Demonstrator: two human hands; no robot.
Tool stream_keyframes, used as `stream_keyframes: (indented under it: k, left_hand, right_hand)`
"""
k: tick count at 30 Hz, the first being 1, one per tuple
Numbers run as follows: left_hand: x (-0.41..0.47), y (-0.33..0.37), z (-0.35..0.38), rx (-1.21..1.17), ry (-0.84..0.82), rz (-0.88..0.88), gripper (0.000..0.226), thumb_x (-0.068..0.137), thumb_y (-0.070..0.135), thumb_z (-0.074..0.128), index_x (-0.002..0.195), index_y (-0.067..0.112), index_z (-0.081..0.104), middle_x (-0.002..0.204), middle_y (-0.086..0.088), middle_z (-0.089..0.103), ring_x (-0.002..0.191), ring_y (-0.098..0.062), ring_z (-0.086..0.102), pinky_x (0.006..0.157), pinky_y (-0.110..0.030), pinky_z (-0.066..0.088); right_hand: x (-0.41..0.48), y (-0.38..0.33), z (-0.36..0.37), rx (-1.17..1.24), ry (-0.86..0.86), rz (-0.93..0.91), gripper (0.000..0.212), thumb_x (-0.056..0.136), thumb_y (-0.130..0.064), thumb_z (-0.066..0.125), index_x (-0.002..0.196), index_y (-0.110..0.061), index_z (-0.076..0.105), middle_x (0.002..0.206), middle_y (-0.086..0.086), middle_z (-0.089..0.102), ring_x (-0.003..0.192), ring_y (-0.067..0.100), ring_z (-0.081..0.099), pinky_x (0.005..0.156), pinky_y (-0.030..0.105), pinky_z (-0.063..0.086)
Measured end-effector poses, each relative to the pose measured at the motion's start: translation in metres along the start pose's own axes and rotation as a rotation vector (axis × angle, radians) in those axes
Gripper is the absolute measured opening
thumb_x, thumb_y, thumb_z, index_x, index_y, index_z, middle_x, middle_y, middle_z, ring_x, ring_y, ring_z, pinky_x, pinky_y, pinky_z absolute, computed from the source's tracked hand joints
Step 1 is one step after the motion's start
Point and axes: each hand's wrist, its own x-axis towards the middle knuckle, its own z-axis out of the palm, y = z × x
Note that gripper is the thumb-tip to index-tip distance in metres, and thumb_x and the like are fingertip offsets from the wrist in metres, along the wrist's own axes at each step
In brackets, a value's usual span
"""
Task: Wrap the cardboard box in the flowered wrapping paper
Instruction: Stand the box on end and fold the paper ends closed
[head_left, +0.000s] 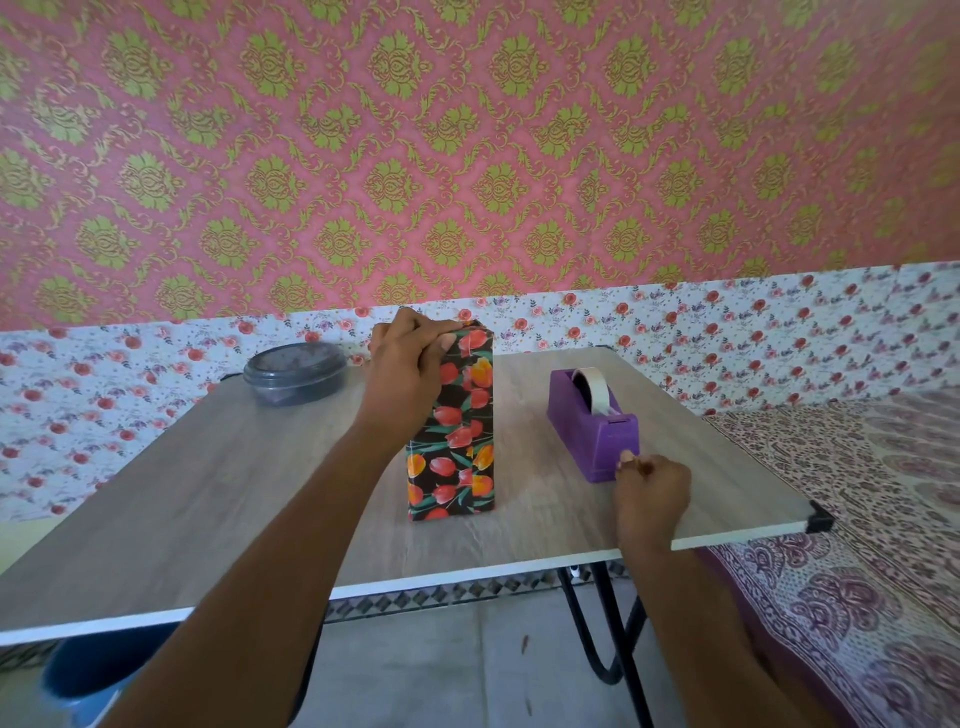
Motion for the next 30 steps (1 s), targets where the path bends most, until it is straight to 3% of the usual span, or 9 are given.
stream_keyframes:
  k: [3, 7, 10, 13, 15, 17, 20, 25, 30]
  left_hand:
    - [-0.001, 0.001, -0.001, 0.016, 0.011, 0.016, 0.03, 0.107, 0.018, 0.05, 0.127, 0.013, 0.071, 0.12, -0.006, 0.052, 0.115, -0.024, 0.043, 0.096, -0.035, 0.037]
    - [-0.002, 0.002, -0.001, 0.009, 0.018, 0.024, 0.029, 0.106, 0.017, 0.053, 0.127, 0.013, 0.071, 0.113, -0.005, 0.049, 0.109, -0.026, 0.045, 0.096, -0.042, 0.043]
    - [0.0, 0.001, -0.001, -0.011, 0.02, 0.022, 0.029, 0.104, 0.018, 0.056, 0.129, 0.014, 0.07, 0.097, -0.003, 0.046, 0.097, -0.028, 0.046, 0.087, -0.049, 0.046]
    - [0.001, 0.001, -0.005, 0.028, 0.03, 0.031, 0.03, 0.104, 0.023, 0.055, 0.131, 0.018, 0.068, 0.094, 0.001, 0.047, 0.094, -0.025, 0.049, 0.081, -0.047, 0.05]
    - [-0.001, 0.0, -0.008, -0.02, 0.051, 0.028, 0.028, 0.103, 0.024, 0.057, 0.13, 0.021, 0.06, 0.098, 0.005, 0.054, 0.095, -0.021, 0.056, 0.08, -0.042, 0.052]
    - [-0.002, -0.003, -0.009, -0.058, 0.063, 0.032, 0.018, 0.102, 0.025, 0.059, 0.119, 0.023, 0.056, 0.097, 0.007, 0.059, 0.093, -0.016, 0.06, 0.077, -0.037, 0.053]
    - [-0.001, -0.006, -0.011, -0.016, 0.096, 0.065, 0.011, 0.099, 0.026, 0.064, 0.09, 0.022, 0.059, 0.085, 0.017, 0.051, 0.082, -0.007, 0.051, 0.071, -0.029, 0.042]
    - [0.002, -0.003, -0.013, -0.021, 0.101, 0.061, 0.018, 0.093, 0.02, 0.072, 0.081, 0.013, 0.06, 0.081, 0.003, 0.055, 0.076, -0.018, 0.051, 0.065, -0.035, 0.044]
    - [0.004, -0.001, -0.013, -0.019, 0.076, 0.074, 0.017, 0.092, 0.018, 0.073, 0.083, 0.008, 0.064, 0.084, -0.001, 0.057, 0.078, -0.019, 0.053, 0.066, -0.033, 0.044]
  right_hand:
    - [-0.015, -0.008, -0.003, 0.123, -0.033, -0.063, 0.009, 0.099, -0.009, 0.064, 0.102, -0.002, 0.068, 0.108, 0.016, 0.066, 0.098, 0.029, 0.066, 0.072, 0.022, 0.048]
    - [-0.023, -0.036, -0.007, 0.292, -0.199, -0.157, 0.011, 0.095, 0.002, 0.065, 0.093, -0.007, 0.071, 0.09, 0.013, 0.071, 0.085, 0.032, 0.067, 0.08, 0.048, 0.058]
    - [-0.023, -0.074, -0.005, 0.32, -0.289, -0.293, 0.016, 0.095, 0.005, 0.065, 0.095, -0.008, 0.076, 0.076, 0.009, 0.068, 0.062, 0.013, 0.058, 0.065, 0.037, 0.053]
    - [-0.022, -0.119, 0.003, 0.371, -0.358, -0.393, 0.021, 0.096, -0.004, 0.067, 0.114, -0.008, 0.077, 0.076, 0.004, 0.066, 0.064, 0.006, 0.056, 0.073, 0.031, 0.053]
    - [-0.019, -0.151, 0.011, 0.405, -0.437, -0.431, 0.039, 0.097, -0.005, 0.067, 0.136, -0.011, 0.065, 0.076, 0.015, 0.062, 0.063, 0.009, 0.049, 0.08, 0.026, 0.053]
    - [-0.013, -0.181, 0.022, 0.396, -0.513, -0.427, 0.051, 0.095, -0.007, 0.07, 0.144, -0.01, 0.057, 0.084, 0.024, 0.065, 0.055, 0.009, 0.045, 0.068, 0.018, 0.049]
    - [-0.006, -0.217, 0.039, 0.391, -0.642, -0.287, 0.036, 0.09, -0.009, 0.077, 0.122, -0.012, 0.061, 0.081, 0.016, 0.074, 0.05, 0.012, 0.054, 0.046, 0.023, 0.043]
    - [0.002, -0.229, 0.061, 0.227, -0.708, -0.097, 0.023, 0.085, 0.003, 0.077, 0.077, 0.0, 0.056, 0.07, 0.021, 0.069, 0.048, 0.02, 0.054, 0.042, 0.027, 0.039]
    - [0.012, -0.235, 0.067, 0.116, -0.726, 0.034, 0.015, 0.08, 0.011, 0.078, 0.086, 0.015, 0.065, 0.059, 0.016, 0.063, 0.038, 0.011, 0.05, 0.038, 0.02, 0.038]
